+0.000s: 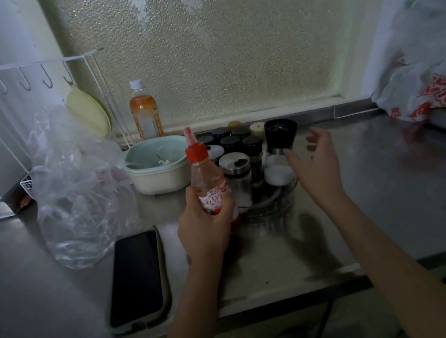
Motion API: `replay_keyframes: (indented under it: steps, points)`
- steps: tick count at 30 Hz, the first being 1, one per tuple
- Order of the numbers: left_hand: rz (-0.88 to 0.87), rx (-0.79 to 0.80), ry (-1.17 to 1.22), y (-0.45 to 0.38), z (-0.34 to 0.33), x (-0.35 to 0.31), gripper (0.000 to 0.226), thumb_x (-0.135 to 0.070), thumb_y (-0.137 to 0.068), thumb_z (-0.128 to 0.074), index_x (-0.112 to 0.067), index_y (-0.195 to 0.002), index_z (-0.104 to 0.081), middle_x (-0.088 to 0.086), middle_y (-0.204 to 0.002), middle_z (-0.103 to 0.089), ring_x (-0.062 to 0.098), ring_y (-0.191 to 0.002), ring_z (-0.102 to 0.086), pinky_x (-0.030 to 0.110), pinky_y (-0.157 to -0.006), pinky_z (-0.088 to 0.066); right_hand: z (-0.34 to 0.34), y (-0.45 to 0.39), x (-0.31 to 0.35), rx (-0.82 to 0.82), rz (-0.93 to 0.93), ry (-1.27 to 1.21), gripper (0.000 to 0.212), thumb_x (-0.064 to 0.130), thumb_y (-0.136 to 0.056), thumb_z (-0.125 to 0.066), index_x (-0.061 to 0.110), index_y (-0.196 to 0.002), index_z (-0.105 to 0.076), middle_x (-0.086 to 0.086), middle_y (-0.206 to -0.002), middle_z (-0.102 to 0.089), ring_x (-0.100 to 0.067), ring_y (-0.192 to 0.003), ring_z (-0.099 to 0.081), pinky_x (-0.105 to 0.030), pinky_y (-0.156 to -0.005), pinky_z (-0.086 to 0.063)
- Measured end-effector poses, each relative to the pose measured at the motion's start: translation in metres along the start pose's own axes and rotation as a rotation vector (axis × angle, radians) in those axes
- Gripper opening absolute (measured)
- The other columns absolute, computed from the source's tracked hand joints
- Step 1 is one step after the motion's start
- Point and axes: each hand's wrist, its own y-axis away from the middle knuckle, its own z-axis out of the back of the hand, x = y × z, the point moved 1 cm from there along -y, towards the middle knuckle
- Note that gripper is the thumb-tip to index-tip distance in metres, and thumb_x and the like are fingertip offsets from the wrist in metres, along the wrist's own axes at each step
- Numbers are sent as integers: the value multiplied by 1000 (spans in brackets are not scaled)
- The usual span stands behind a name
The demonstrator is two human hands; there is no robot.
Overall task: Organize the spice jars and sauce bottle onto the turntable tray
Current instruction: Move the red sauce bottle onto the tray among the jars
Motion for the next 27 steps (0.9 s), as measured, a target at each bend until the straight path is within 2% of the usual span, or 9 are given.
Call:
replay_keyframes:
  steps: [3,7,11,12,14,17,20,24,27]
  points:
    - [-4,12,-5,0,0,0,35,-61,-68,-52,-35,-92,-47,-19,-71,-57,8,-68,-57,32,-63,-47,-15,-15,-6,203,-118,-19,64,30,-77,-74,5,-128,-44,-14,-122,-59,-26,-107,-58,-28,-84,-42]
    - [2,15,18,0,0,1,35,-61,-69,-51,-36,-93,-47,-17,-73,-59,6,-70,-58,32,-64,-47,-26,-13,-11,190,-46,21,48,25,-76,-75,2,-113,-55,-18,-110,-65,-27,-97,-61,-26,-73,-41]
    - [7,6,39,-1,0,0,31,-59,-70,-51,-36,-91,-48,-19,-71,-58,-1,-68,-56,33,-63,-49,-17,4,-6,116,24,-34,36,27,-70,-79,11,-97,-62,-5,-88,-66,-4,-70,-58,-11,-55,-37]
    - [7,2,39,-1,0,0,32,-59,-70,-51,-35,-91,-48,-18,-71,-58,1,-68,-56,33,-63,-49,-15,11,-5,105,45,-48,33,28,-70,-79,15,-95,-62,0,-84,-65,6,-67,-55,-6,-54,-38]
    - [1,-3,33,-1,-1,-1,33,-58,-70,-51,-33,-90,-49,-18,-69,-57,1,-66,-56,32,-61,-48,-13,26,-1,102,82,-57,34,30,-68,-81,18,-94,-63,6,-81,-63,11,-67,-53,1,-56,-37]
    - [-6,2,28,-1,-1,-1,32,-57,-70,-51,-32,-88,-48,-18,-68,-57,-3,-66,-54,30,-59,-44,-16,37,8,155,118,-14,39,34,-67,-80,19,-99,-64,9,-83,-63,1,-70,-56,2,-59,-36]
    - [-3,3,43,-2,-1,2,33,-56,-71,-53,-28,-88,-50,-14,-71,-60,3,-67,-57,32,-60,-46,-20,38,13,192,120,19,39,39,-67,-78,21,-99,-64,3,-90,-69,-5,-78,-60,-9,-62,-40]
    - [3,-14,68,-3,-1,3,32,-57,-71,-53,-29,-88,-51,-15,-70,-59,-5,-67,-56,25,-55,-42,-20,39,16,226,140,38,35,41,-69,-77,22,-94,-62,5,-86,-68,-4,-75,-57,1,-60,-35]
    - [10,-13,79,-4,-2,4,30,-55,-72,-53,-30,-89,-51,-17,-70,-59,-10,-70,-55,20,-55,-40,-19,41,18,265,167,66,34,45,-72,-73,22,-95,-62,12,-81,-61,-3,-73,-55,2,-60,-34]
